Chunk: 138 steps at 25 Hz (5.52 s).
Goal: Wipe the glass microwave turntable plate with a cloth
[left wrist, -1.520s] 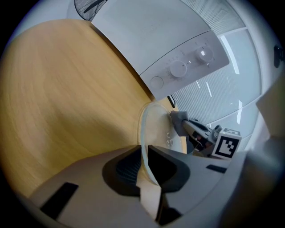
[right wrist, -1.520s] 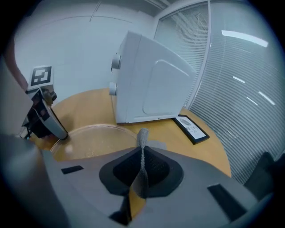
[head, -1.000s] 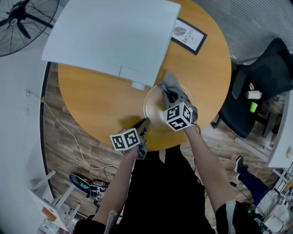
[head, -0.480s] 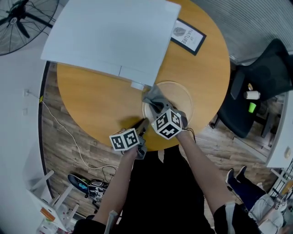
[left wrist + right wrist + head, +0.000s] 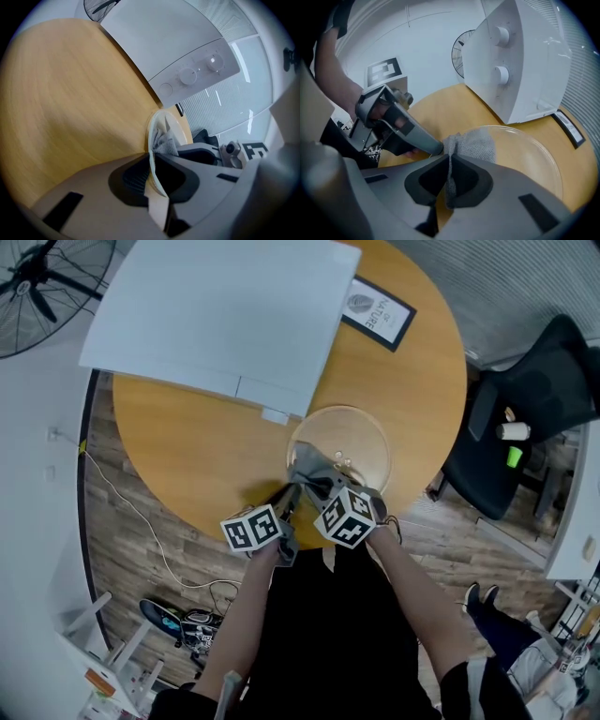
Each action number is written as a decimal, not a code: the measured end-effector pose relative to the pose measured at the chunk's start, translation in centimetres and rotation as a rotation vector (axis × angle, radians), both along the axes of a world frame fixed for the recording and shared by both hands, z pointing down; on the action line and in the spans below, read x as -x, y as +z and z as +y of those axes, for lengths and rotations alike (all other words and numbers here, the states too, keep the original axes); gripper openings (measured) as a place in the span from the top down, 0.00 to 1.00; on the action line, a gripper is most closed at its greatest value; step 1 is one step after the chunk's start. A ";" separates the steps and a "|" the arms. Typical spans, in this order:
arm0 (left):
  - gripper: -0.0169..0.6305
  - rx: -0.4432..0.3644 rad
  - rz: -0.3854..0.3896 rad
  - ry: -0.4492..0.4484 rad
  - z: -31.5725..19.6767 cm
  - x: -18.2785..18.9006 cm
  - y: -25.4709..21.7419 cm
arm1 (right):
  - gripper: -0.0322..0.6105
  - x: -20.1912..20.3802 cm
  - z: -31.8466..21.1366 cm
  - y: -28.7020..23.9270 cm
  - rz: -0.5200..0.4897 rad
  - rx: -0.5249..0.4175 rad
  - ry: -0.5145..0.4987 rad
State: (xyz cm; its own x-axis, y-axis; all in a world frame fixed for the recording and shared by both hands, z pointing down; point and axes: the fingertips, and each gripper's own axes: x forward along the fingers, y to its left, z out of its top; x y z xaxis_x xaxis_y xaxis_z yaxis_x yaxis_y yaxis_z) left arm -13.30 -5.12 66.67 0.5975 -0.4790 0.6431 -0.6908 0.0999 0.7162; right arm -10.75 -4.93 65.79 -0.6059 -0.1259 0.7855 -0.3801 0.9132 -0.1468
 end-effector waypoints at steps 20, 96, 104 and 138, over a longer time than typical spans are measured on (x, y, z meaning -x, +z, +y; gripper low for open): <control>0.93 -0.001 -0.044 0.026 0.0 -0.1 0.1 | 0.91 -8.5 6.0 0.9 0.038 0.086 0.077; 0.91 -0.086 -0.190 0.079 0.1 -0.4 -0.2 | 0.91 -6.9 -1.9 0.1 -0.043 -0.029 0.261; 0.91 -0.086 -0.193 0.075 0.1 -0.3 -0.2 | 0.91 -4.0 4.7 0.4 -0.071 0.076 0.053; 0.91 -0.134 -0.293 0.066 0.2 -0.7 -0.2 | 0.90 -3.7 -4.3 0.1 -0.038 -0.065 0.195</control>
